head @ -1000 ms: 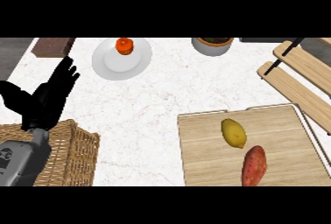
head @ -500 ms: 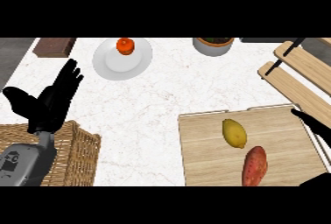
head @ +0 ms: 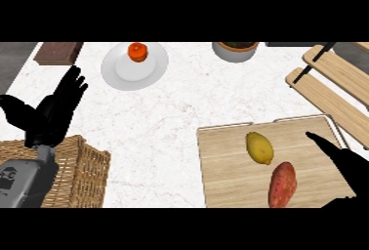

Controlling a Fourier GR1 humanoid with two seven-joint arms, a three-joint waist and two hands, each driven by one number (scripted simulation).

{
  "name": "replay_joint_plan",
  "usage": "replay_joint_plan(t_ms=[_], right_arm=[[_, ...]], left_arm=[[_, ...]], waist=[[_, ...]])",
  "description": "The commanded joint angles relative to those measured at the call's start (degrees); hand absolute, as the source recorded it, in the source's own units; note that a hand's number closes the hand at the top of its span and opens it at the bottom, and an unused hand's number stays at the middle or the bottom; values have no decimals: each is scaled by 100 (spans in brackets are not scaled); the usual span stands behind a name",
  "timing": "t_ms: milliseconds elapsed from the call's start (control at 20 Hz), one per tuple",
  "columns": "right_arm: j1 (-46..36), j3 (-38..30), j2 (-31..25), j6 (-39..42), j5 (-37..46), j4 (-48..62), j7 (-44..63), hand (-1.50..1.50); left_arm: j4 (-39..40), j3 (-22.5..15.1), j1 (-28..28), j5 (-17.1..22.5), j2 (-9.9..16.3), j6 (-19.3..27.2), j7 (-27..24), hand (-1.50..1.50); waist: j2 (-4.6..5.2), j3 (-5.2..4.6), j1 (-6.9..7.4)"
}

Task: Pick the sweet potato from the tray and place it in the tiered shelf

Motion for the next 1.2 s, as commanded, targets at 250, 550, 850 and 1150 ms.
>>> replay_joint_plan(t_ms=[250, 550, 850, 1150], right_arm=[[-25, 225, 326, 412, 332, 20, 689, -150], [312, 327, 907, 214, 1021, 14, 457, -150], [326, 467, 1355, 146, 1497, 543, 173, -150], [305, 243, 1688, 296, 1711, 1247, -495, -150]], left_arm=[[-542, -11, 504, -302, -221, 74, 30, 0], [-238, 98, 118, -479, -456, 5, 131, 0], [-32, 264, -148, -519, -514, -77, 304, 0], [-634, 246, 115, -654, -619, -131, 654, 0]], waist=[[-5, -6, 14], [-2, -6, -25], [8, -6, -34], [1, -4, -16]])
